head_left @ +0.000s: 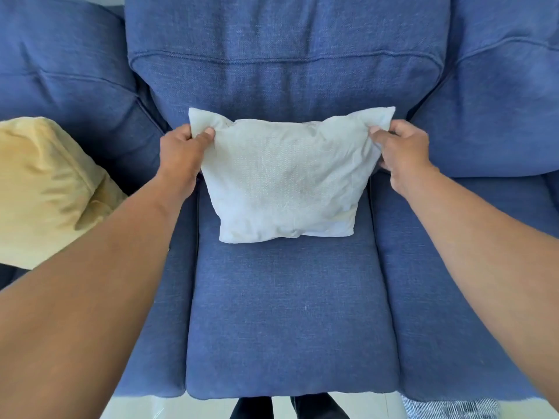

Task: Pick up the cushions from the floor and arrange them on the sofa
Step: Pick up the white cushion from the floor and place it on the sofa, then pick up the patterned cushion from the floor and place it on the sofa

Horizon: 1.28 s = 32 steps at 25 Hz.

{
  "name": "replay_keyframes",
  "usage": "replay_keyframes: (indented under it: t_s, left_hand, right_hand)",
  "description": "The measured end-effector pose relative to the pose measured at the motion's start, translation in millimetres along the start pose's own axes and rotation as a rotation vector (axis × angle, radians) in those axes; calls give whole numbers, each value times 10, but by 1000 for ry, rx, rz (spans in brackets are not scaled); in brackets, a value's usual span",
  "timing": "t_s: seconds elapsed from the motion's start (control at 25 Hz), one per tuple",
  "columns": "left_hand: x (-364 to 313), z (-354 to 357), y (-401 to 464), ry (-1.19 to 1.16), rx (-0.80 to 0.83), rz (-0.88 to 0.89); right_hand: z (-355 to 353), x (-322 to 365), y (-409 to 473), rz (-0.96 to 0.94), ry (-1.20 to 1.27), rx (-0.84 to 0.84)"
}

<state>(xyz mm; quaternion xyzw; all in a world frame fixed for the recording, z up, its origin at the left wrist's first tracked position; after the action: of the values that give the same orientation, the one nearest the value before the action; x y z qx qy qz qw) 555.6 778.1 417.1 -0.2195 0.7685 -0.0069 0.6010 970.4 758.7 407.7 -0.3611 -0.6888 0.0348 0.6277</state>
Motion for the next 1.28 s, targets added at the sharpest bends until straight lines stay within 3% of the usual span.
replay_keyframes:
  t_s: [0.12, 0.32, 0.52, 0.68, 0.88, 1.28]
  left_hand:
    - [-22, -71, -82, 58, -126, 40]
    - [-34, -37, -240, 7, -131, -4]
    - [-151, -112, -781, 228, -193, -15]
    - [-36, 176, -1497, 347, 40, -87]
    - [-124, 679, -2328, 511, 362, 97]
    - [68, 1571, -4131, 684, 951, 302]
  right_hand:
    - [-136, 6, 40, 15, 1, -85]
    - [-132, -67, -17, 56, 1, -75]
    - [-364, -103, -422, 49, -148, -105]
    - [-571, -308, -997, 38, -388, -42]
    - [-1093, -610, -1790, 92, -531, -63]
    - [-2604, -1794, -3507, 232, -661, -337]
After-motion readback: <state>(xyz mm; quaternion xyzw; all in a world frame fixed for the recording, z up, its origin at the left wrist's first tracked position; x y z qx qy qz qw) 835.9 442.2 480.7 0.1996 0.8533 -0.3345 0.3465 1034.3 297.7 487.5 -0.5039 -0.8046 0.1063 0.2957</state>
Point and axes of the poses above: each hand's wrist, its own y-axis towards the middle knuckle, its own z-axis out of the palm, x = y × z, the point moved 7 cm from there along y, towards the middle knuckle, and after that the axes turned 6 degrees about z, right-handed, at the moved point
